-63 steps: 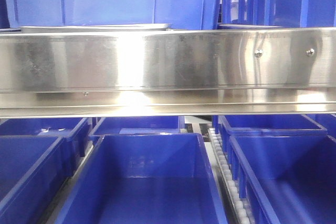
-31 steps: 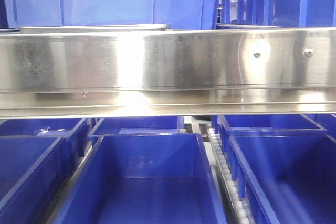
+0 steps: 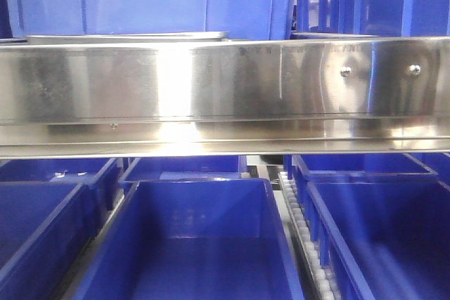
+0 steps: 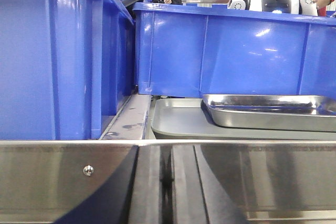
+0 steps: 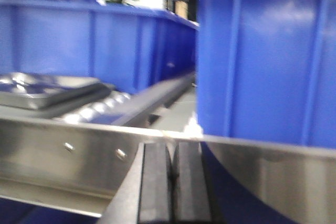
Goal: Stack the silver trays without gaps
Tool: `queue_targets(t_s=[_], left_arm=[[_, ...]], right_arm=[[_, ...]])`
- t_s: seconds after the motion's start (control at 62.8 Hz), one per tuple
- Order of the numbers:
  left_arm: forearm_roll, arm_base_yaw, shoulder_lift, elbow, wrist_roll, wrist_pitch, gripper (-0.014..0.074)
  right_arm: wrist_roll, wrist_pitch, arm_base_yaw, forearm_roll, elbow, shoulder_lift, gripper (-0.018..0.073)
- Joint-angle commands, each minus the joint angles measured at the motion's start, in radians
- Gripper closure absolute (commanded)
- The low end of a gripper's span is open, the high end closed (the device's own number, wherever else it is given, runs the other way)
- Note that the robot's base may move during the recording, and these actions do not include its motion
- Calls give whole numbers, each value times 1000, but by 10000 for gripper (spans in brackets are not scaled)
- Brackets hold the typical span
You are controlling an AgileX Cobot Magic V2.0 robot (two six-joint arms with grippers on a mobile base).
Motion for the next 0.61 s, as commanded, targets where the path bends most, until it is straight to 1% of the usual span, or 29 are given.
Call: queue_targets(t_s=[0.0, 0.064, 0.112, 0.287, 0.589], left_arm=[[-5, -4, -5, -2, -4, -16, 602], [-5, -4, -5, -2, -4, -16, 602], [-5, -4, -5, -2, -4, -16, 602], [-5, -4, -5, -2, -4, -16, 602], [-5, -4, -5, -2, -4, -16, 602]], right_arm=[[-5, -61, -43, -6, 26, -29, 638], [-5, -67, -57, -6, 26, -68, 638], [-5, -25, -59, -6, 26, -101, 638], [-5, 3, -63, -6, 26, -101, 638], [-5, 3, -63, -6, 26, -101, 638]])
